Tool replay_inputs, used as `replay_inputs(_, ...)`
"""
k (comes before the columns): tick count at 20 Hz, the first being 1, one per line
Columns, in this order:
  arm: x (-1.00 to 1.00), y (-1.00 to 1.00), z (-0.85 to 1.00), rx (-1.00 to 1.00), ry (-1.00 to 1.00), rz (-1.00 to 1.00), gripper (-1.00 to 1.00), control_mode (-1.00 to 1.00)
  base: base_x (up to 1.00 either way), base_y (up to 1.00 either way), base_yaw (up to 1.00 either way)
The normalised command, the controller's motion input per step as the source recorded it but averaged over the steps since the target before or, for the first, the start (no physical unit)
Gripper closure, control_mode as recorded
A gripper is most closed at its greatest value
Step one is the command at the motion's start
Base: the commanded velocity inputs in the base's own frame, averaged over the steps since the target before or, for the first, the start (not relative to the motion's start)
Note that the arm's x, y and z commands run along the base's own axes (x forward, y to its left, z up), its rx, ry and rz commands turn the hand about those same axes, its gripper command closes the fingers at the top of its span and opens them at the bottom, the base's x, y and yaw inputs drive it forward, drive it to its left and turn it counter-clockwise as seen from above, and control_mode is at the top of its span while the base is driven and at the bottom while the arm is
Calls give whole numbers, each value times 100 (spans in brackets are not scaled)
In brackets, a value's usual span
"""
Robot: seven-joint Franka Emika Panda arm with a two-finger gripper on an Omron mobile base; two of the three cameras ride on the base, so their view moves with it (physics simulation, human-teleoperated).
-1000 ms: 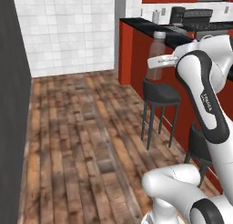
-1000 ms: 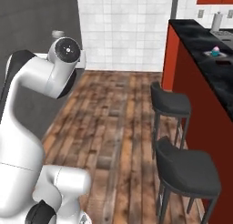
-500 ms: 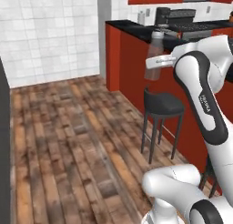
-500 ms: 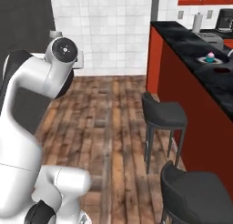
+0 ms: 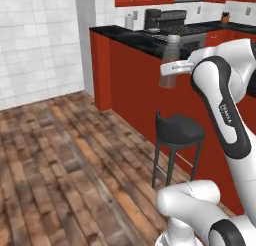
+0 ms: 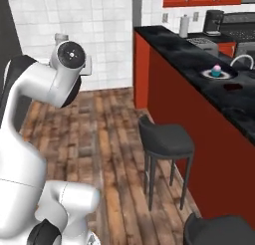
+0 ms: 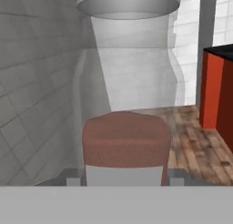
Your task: Take the cinnamon bottle from the cabinet and place it on the dining table, next to the plate with the cupcake. Then take the chocolate from the dining counter and place it on the cupcake plate.
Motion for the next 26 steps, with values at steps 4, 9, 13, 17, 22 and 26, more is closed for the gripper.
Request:
replay_inputs(4,0,0,0,0,0,0,100,100,72,37,-42)
replay_inputs(9,0,0,0,0,0,0,100,100,61,34,-54)
replay_inputs(13,0,0,0,0,0,0,100,100,58,34,-56)
replay_inputs(17,0,0,0,0,0,0,100,100,47,41,-54)
replay_inputs(22,0,0,0,0,0,0,100,100,18,58,-42)
replay_inputs(26,0,0,0,0,0,0,100,100,3,66,-35)
